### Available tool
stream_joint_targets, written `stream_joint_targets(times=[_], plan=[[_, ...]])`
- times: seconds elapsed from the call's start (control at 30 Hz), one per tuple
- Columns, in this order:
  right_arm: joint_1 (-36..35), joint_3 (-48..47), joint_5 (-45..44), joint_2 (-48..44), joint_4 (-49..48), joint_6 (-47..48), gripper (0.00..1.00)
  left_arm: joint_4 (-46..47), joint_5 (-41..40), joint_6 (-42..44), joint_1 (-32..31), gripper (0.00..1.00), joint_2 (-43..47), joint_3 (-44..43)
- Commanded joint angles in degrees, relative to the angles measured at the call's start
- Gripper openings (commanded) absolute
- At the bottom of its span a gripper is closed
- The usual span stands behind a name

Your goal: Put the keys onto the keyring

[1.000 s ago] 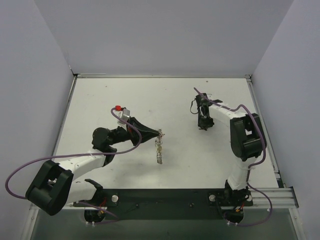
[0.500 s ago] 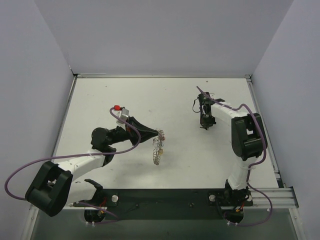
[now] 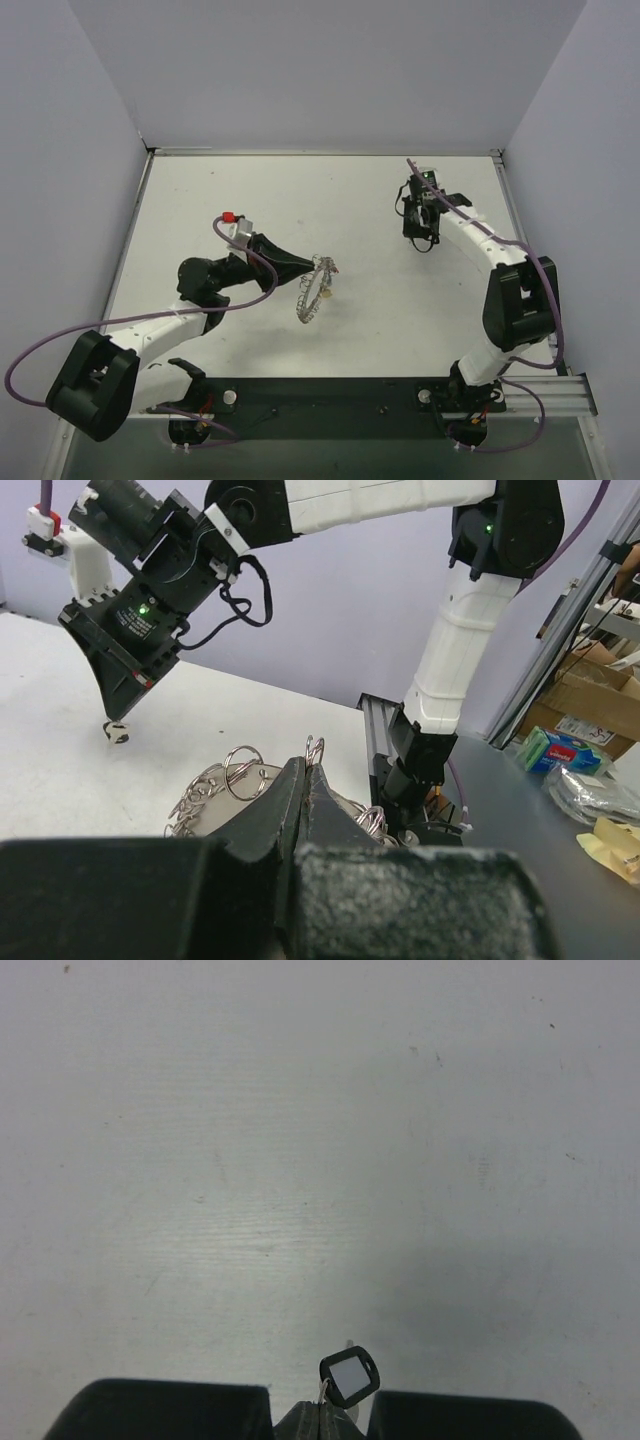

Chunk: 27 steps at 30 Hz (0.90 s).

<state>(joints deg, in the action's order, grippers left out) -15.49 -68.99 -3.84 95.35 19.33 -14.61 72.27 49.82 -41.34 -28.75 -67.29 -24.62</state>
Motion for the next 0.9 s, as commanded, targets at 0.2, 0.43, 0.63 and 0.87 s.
stream_joint_targets(times=[0.2, 0.43, 0.63, 0.87], plan=[[-3.06, 1.31, 18.20, -9.04, -1.57, 5.63, 0.00, 12.90, 0.54, 3.99, 0.36, 0.00, 4.44, -1.39], [-3.67, 1.23, 36.24, -14.57, -5.53, 8.19, 0.00, 6.58, 1.68, 6.97, 0.28, 0.00, 7.07, -2.71], [-4.64, 0.88, 34.01, -17.66, -6.33, 8.37, 0.00, 0.51, 1.33, 10.84, 0.28, 0.00, 9.89, -2.71], [-10.34, -3.69, 19.52, -8.62, 1.22, 10.13, 0.44, -3.79, 0.54, 12.86, 0.19, 0.00, 12.18, -2.62]])
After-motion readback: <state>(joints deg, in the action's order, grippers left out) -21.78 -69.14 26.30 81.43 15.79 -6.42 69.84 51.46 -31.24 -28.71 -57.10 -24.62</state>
